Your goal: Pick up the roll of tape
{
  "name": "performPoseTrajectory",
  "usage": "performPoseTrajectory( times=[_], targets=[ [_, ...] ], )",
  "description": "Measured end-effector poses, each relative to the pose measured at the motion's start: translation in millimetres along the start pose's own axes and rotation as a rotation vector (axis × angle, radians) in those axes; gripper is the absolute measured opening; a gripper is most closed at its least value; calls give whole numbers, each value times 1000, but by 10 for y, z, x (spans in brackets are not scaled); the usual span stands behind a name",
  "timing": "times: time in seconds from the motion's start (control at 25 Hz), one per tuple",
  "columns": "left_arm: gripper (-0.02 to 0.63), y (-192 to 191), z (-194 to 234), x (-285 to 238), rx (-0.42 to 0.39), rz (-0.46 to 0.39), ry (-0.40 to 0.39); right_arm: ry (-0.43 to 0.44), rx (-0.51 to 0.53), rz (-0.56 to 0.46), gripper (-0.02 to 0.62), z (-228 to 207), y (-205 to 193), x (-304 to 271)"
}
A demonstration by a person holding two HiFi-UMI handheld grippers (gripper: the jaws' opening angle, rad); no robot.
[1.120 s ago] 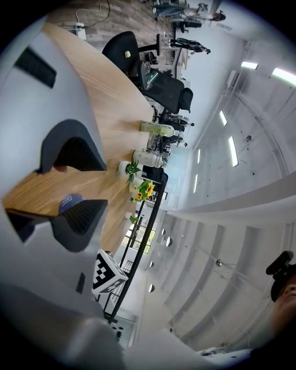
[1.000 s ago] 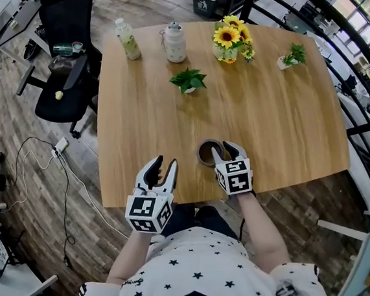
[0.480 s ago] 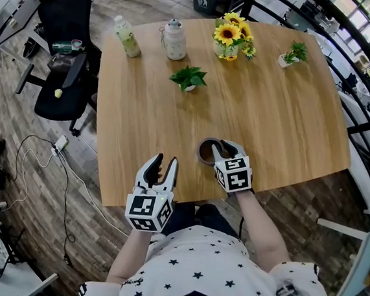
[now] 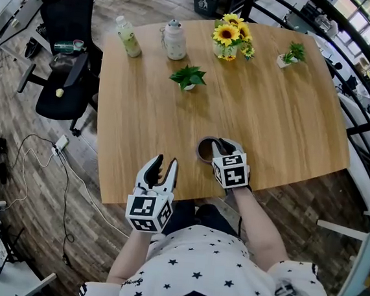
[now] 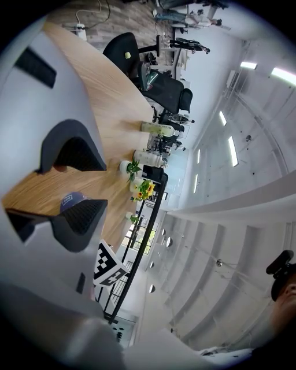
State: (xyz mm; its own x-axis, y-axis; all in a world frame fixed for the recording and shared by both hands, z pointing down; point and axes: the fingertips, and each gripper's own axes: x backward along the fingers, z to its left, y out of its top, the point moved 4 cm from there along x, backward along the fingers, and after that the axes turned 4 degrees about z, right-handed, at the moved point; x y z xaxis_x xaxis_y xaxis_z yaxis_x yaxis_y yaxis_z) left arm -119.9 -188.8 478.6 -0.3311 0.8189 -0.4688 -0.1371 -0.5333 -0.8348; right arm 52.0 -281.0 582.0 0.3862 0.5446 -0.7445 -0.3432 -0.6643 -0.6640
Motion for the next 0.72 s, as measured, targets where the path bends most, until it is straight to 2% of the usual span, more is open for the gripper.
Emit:
performPoseTrajectory(
  times=[0.72],
  targets=[
    [149, -67, -152, 436, -1, -67, 61, 43, 48, -111, 71, 310, 74, 599]
  ],
)
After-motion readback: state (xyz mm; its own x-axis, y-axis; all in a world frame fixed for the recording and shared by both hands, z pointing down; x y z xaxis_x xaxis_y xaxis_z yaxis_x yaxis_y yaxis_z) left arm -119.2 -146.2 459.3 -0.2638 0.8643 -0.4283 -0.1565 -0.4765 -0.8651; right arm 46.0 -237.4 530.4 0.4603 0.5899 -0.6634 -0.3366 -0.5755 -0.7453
